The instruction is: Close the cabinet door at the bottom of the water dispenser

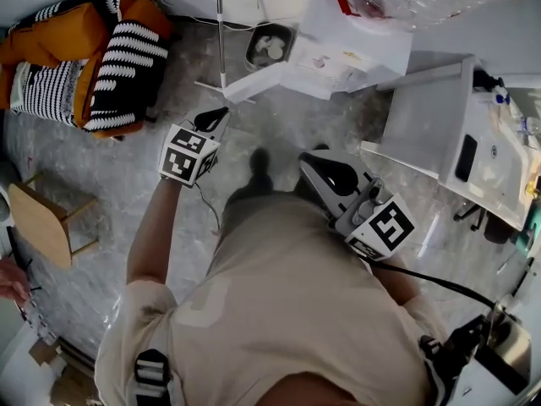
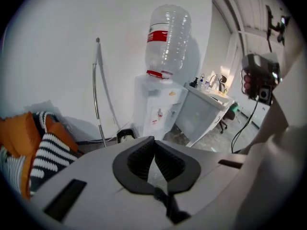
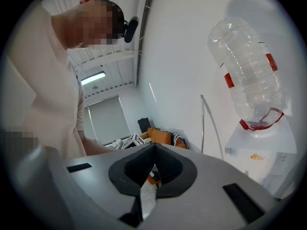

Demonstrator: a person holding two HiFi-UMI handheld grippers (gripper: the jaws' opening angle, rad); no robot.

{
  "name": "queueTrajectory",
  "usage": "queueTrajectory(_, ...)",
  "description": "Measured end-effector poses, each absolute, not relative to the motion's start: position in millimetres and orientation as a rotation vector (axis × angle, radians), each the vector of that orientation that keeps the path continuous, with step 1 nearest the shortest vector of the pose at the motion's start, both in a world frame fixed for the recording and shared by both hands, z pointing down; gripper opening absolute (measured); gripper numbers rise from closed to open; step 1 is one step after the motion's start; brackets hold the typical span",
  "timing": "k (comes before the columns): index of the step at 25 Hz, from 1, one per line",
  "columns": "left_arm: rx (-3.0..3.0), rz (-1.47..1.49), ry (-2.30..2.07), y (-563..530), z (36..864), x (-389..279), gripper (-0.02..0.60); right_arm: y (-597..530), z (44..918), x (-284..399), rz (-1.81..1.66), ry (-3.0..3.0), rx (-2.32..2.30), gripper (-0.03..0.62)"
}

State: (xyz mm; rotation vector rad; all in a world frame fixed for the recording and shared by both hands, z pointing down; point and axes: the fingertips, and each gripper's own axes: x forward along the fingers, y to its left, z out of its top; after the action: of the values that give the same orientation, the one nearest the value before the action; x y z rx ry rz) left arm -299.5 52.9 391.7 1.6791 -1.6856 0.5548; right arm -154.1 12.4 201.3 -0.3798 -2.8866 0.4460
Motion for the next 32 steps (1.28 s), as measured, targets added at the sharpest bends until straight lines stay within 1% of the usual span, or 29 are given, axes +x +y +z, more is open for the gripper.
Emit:
queueTrajectory(2, 1.613, 0.454, -1.672, 46.3, 400.4, -296.3, -0.005, 1.3, 206.4, -149.4, 0.503, -2.868, -0.411, 0.014)
queueTrajectory(4, 1.561, 0.419, -1.677, 41.0, 413.9, -298.2, -0.005, -6.1, 211.1, -147.9, 0.538, -2.854, -0.427, 0.014)
queueTrajectory(8, 1.504, 0.531, -1.679, 38.7, 451.8, -306.0, -0.005, -12.7, 231.8, -149.1, 0.611, -2.810, -0.465, 0.014)
queueTrajectory(12, 1.476, 0.582, -1.661, 41.9, 478.8, -313.7, -0.005, -8.3, 258.1, -152.9, 0.667, -2.755, -0.502, 0.014)
queueTrajectory(19, 1.470, 0.727, -1.635, 55.4, 539.7, -343.7, -0.005, 6.1, 301.8, -169.8, 0.764, -2.686, -0.494, 0.014)
queueTrajectory(29, 1.471, 0.786, -1.620, 59.1, 646.8, -372.1, -0.005, 31.9, 384.1, -185.7, 0.850, -2.527, -0.552, 0.014)
queueTrajectory(30, 1.468, 0.788, -1.614, 59.8, 657.0, -372.8, -0.001, 31.8, 392.2, -186.2, 0.843, -2.517, -0.553, 0.014)
queueTrajectory(31, 1.462, 0.791, -1.605, 60.8, 667.8, -373.4, 0.022, 30.8, 400.6, -186.8, 0.837, -2.511, -0.550, 0.014)
queueTrajectory(32, 1.454, 0.793, -1.591, 61.7, 679.1, -374.0, 0.090, 28.6, 409.8, -187.5, 0.834, -2.506, -0.540, 0.014)
